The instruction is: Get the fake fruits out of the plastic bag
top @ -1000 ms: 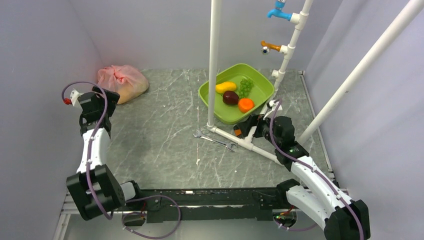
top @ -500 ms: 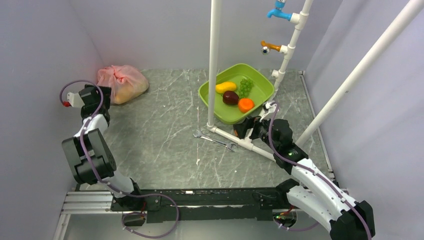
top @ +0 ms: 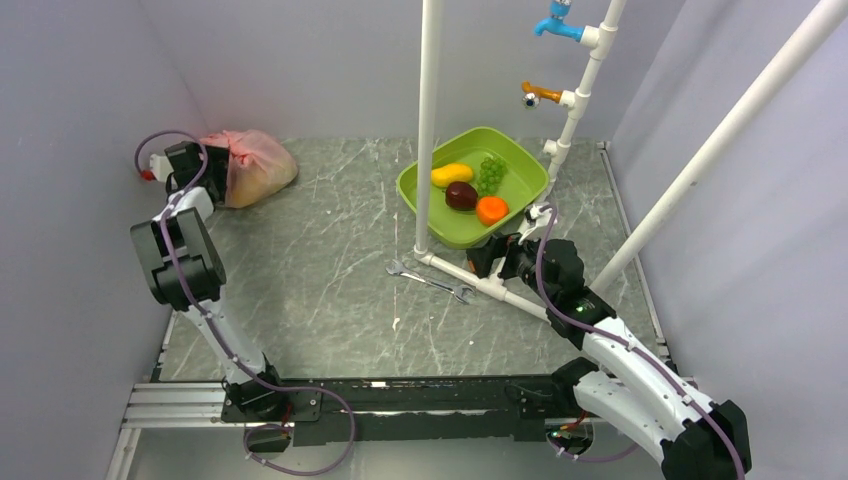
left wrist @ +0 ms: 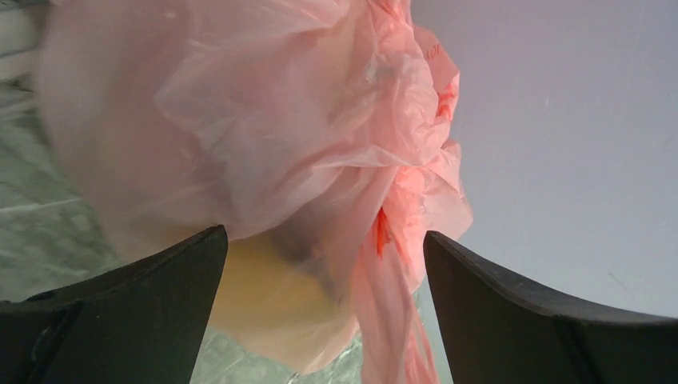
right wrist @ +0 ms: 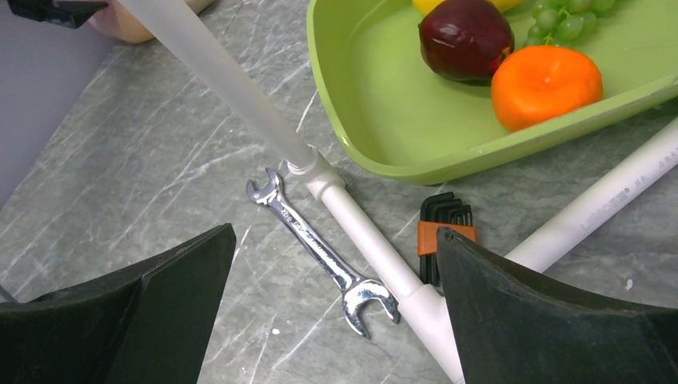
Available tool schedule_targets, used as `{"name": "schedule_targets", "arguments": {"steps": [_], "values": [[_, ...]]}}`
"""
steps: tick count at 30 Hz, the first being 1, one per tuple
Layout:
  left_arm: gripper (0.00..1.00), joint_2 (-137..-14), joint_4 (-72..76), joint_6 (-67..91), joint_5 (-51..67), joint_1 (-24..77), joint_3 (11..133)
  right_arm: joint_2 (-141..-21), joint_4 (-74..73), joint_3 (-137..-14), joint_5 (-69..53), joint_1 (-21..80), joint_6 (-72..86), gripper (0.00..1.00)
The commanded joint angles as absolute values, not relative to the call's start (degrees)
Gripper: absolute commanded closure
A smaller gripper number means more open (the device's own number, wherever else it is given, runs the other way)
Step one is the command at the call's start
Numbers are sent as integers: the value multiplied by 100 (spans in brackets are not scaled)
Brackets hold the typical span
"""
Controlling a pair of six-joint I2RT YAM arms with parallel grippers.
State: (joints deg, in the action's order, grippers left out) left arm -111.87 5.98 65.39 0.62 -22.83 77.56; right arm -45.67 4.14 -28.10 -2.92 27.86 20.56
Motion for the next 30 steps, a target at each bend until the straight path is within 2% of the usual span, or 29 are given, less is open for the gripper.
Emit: {"name": "schedule_targets", "arguments": {"steps": [1,7,9,17,20,24,30], "values": [[1,-11621,187,6413,22,-2117,8607,-4575,697,-2812,-193,2813,1979,0],[1,-12090,-236,6147,-552,-1971,9234,-4615,703,-2797,-146,2816,1971,0],[4,-12142,-315,6036,-737,-1946,9270,-4641,703,-2808,-149,2810,1960,0],[36,-12199,172,4799,-644,-1890,9098,-4707,690,-2840,-115,2811,1959,0],[61,-12207,112,4359,-473,-1881,9110,-4732,679,-2857,-93,2811,1960,0],[81,-12109,9,4038,-349,-1880,9027,-4779,640,-2900,-88,2808,1965,0],[92,-11711,-360,4205,364,-1854,8574,-4844,514,-3033,-52,2811,1960,0]]}}
